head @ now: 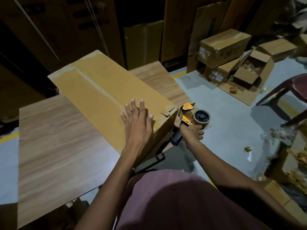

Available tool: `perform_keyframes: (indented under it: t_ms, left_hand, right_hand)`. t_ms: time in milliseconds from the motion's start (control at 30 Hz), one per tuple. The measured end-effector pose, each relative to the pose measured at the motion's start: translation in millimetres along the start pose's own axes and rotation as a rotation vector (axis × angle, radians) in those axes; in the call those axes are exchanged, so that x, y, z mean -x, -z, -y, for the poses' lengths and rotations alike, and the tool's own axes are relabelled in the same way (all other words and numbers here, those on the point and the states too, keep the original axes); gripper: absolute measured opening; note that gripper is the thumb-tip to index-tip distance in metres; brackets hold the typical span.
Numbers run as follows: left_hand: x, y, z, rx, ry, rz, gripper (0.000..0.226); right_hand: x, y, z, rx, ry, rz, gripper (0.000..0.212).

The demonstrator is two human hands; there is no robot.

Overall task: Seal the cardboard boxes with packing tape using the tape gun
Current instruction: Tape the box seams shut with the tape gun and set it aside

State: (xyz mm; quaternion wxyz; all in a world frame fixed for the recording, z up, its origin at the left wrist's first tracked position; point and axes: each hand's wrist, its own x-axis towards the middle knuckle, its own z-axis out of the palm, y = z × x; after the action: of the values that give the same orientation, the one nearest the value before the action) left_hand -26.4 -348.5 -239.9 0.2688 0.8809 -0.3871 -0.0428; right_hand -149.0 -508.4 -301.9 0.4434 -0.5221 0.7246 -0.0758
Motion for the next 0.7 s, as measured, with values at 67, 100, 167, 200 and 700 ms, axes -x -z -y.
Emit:
perform_keyframes:
  t_ms: [67, 100, 167, 200, 700]
  left_hand:
    - [9, 5, 8, -0.086, 0.069, -0.001, 0.056]
    - [13, 7, 12, -0.146, 0.065, 0.007, 0.054]
    - [18, 8, 17, -0.244, 0.011, 0.045, 0.048]
    - [20, 8, 19, -0.269, -0.012, 0.057, 0.046]
    - [18, 7, 10, -0.329, 0.069, 0.128, 0.046]
  right_hand:
    - [23, 3, 5, -0.155, 0.296, -0.081, 0.080]
    - [38, 5, 6, -0.230, 0.490, -0.075, 0.082]
    - [62, 8, 1, -0.118, 0.917, -0.017, 0.091]
    - [67, 8, -3, 0.034, 1.128, 0.020, 0.091]
    - [23, 2, 8, 0.421, 1.588, 0.205, 0.045]
